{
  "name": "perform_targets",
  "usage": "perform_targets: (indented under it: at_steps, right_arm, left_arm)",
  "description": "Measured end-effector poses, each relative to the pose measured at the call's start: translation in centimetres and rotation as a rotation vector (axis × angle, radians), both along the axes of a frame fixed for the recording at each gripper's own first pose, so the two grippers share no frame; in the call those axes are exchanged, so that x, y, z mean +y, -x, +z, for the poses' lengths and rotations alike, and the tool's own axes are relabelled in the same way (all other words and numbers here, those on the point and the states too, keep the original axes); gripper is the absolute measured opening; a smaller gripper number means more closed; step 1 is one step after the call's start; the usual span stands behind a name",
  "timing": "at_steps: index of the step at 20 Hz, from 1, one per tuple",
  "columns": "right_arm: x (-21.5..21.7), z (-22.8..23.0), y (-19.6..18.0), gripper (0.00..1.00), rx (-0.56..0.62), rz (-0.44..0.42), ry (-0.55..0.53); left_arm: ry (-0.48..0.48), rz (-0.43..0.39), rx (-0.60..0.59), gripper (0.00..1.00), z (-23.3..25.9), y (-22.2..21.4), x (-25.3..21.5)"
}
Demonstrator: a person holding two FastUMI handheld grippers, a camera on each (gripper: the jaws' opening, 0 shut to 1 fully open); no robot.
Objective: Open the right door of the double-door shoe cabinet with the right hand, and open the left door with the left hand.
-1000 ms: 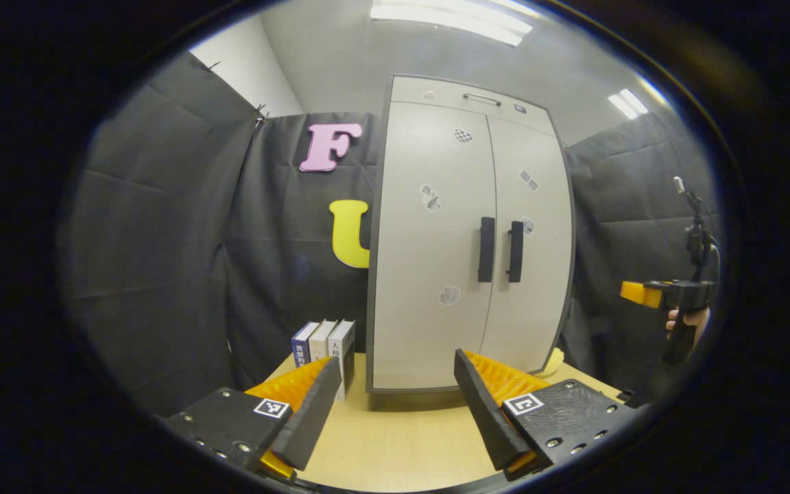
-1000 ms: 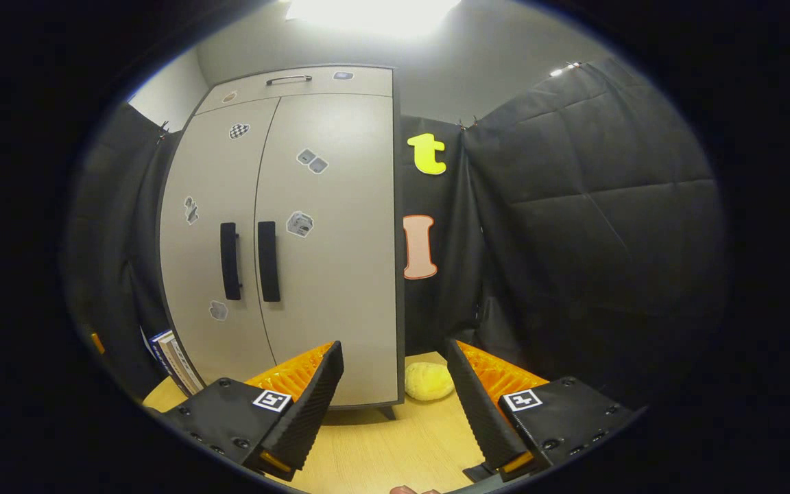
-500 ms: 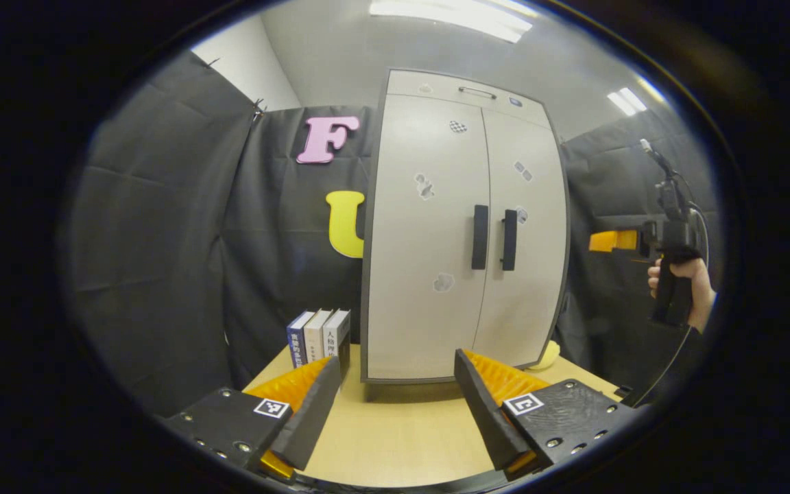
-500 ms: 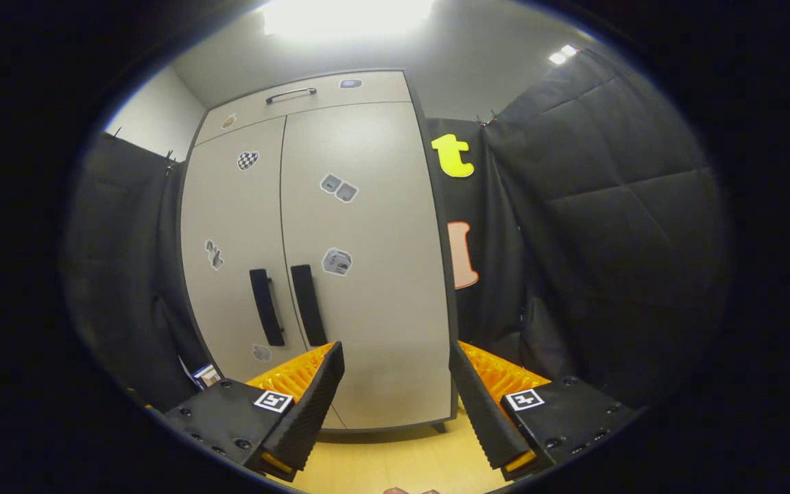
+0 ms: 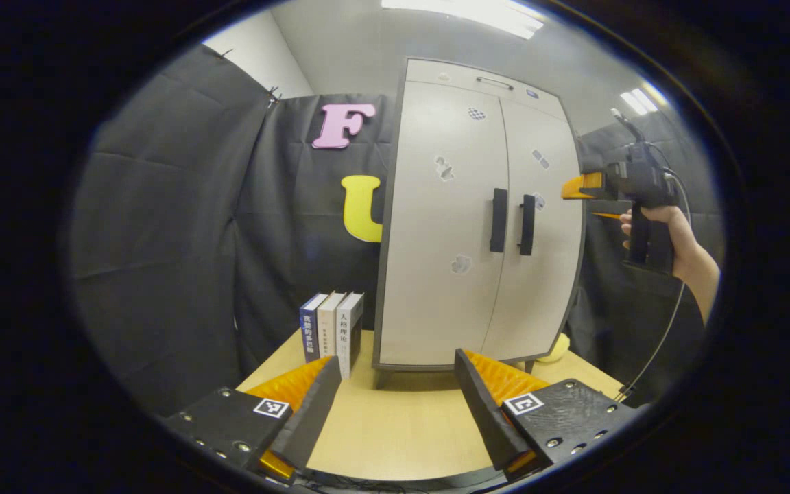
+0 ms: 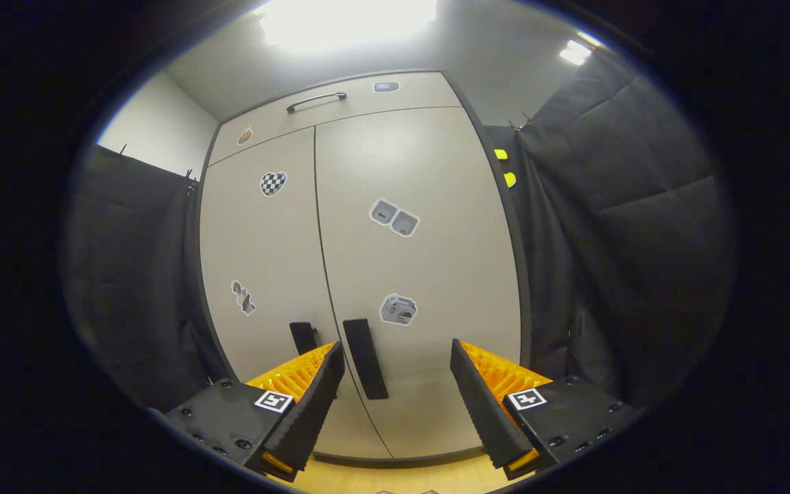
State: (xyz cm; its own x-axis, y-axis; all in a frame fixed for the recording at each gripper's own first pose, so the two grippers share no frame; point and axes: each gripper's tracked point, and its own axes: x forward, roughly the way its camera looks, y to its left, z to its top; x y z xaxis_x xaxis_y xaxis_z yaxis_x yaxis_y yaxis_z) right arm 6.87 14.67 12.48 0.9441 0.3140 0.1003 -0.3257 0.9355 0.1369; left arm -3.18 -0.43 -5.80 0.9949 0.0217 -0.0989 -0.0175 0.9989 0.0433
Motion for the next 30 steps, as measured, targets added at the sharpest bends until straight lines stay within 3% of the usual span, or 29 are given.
perform_targets:
  at_steps: [7,13,17,20,21,22,23,24,30]
  right_arm:
    - [3.9,-0.3,-3.5,0.98,0.015,0.022,0.012]
    - [4.4,-3.1,-7.6,0.98,0.050,-0.058,0.112]
    - [5.2,-4.4,-8.9,0.96,0.090,-0.058,0.132]
    - [6.2,-4.9,-9.3,0.76,0.098,-0.040,0.137]
    - [6.6,-5.0,-9.4,0.63,0.104,-0.031,0.139]
    - [7.1,-5.2,-9.4,0.59,0.113,-0.022,0.142]
    - [7.3,-5.5,-9.4,0.45,0.123,-0.022,0.149]
    - [7.3,-5.3,-9.4,0.38,0.121,-0.028,0.147]
    - [7.3,-5.6,-9.2,0.19,0.104,-0.015,0.172]
  left_arm:
    - [0.009,0.053,0.017,0.99,-0.7,-0.4,2.8]
    - [0.015,0.057,0.012,0.99,-0.5,-1.7,4.3]
    - [-0.008,0.035,0.019,0.99,-0.3,-2.3,4.6]
    - [-0.025,0.018,0.020,0.99,0.0,-2.7,4.5]
    - [-0.027,0.013,0.020,0.99,0.0,-2.7,4.5]
    - [-0.027,0.008,0.022,0.99,0.0,-2.7,4.3]
    - [-0.026,0.004,0.024,0.99,-0.1,-2.6,4.2]
    - [-0.024,0.000,0.026,0.99,-0.2,-2.5,4.0]
    - [-0.004,-0.049,0.081,0.99,-2.2,-2.2,2.9]
